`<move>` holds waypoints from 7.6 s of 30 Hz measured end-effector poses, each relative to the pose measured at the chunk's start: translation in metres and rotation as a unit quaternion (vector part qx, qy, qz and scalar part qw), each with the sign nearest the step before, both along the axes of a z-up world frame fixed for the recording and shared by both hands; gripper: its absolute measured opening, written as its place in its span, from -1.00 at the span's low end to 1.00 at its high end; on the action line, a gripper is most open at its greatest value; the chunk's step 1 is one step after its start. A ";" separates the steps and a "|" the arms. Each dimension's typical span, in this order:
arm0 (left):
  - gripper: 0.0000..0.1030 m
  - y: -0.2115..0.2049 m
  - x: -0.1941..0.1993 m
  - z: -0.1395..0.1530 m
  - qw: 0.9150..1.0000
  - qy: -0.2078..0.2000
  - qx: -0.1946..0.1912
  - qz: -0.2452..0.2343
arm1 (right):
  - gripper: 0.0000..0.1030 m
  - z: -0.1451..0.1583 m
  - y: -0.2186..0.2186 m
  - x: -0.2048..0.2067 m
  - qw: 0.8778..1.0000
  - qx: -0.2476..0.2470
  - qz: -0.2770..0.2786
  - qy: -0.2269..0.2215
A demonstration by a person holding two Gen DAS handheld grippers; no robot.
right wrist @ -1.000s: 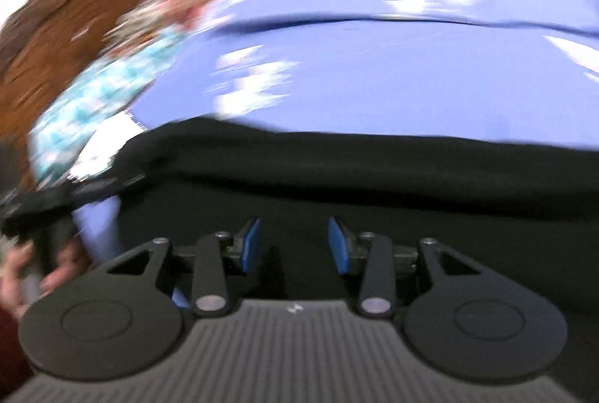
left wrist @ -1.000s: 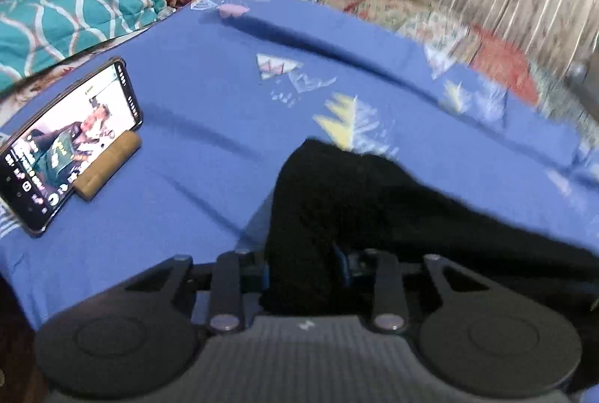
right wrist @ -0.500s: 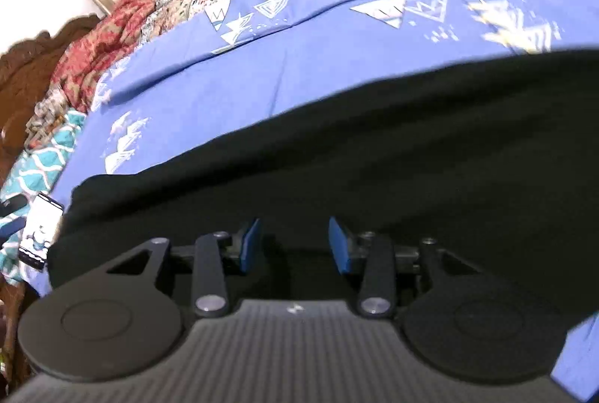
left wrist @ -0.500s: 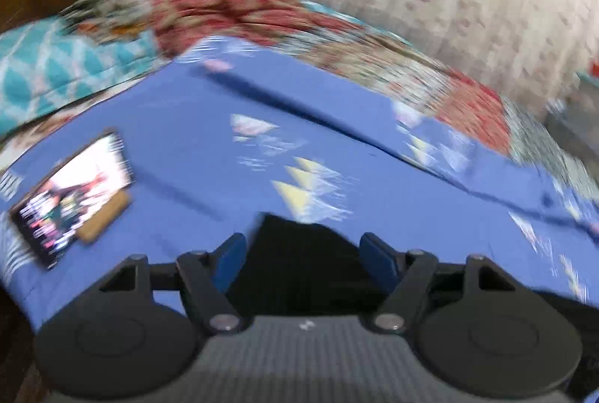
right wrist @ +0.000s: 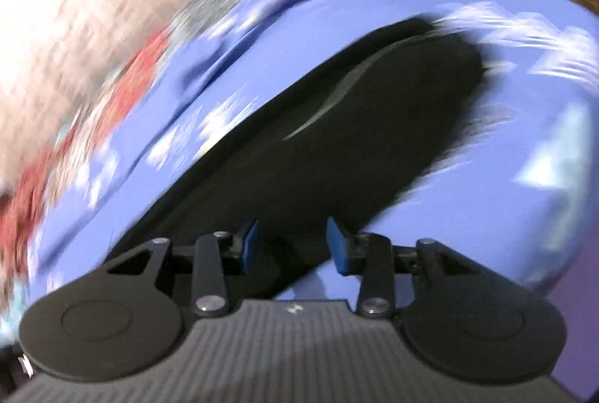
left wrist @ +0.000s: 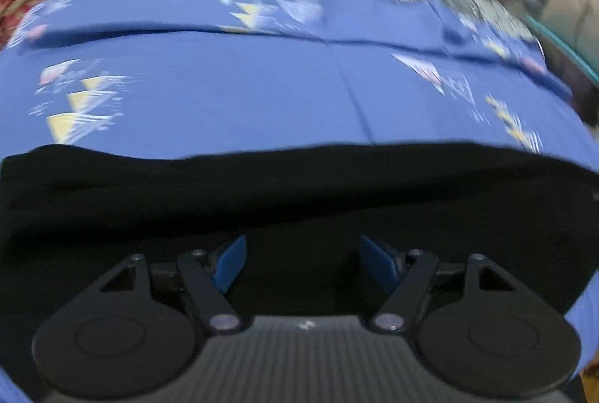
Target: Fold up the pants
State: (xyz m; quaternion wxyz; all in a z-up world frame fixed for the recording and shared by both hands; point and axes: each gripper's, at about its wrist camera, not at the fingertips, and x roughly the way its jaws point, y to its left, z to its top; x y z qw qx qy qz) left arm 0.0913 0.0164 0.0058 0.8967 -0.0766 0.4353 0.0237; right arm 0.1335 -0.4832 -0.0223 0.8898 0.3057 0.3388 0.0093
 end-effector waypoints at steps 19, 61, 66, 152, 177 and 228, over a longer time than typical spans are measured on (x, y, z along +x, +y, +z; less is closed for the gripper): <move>0.66 -0.064 0.006 -0.018 0.992 0.077 0.097 0.008 | -0.09 -0.039 -0.074 -0.017 0.977 0.176 -0.115 -0.046; 1.00 -0.053 0.007 -0.025 0.995 0.068 0.069 0.022 | -0.09 -0.048 -0.079 -0.029 0.963 0.219 -0.130 -0.087; 1.00 -0.051 0.004 -0.024 0.996 0.060 0.063 0.022 | -0.09 -0.050 -0.081 -0.029 0.961 0.225 -0.129 -0.091; 1.00 -0.120 0.040 -0.024 0.990 0.061 0.066 -0.108 | 0.03 -0.034 -0.075 -0.003 0.972 0.192 -0.120 -0.069; 1.00 -0.121 0.038 -0.024 0.990 0.058 0.066 -0.109 | 0.06 -0.027 -0.068 0.014 0.976 0.154 -0.128 -0.081; 1.00 -0.047 0.017 0.021 0.992 0.004 -0.106 -0.065 | 0.03 0.051 0.151 -0.023 0.892 -0.198 0.359 -0.189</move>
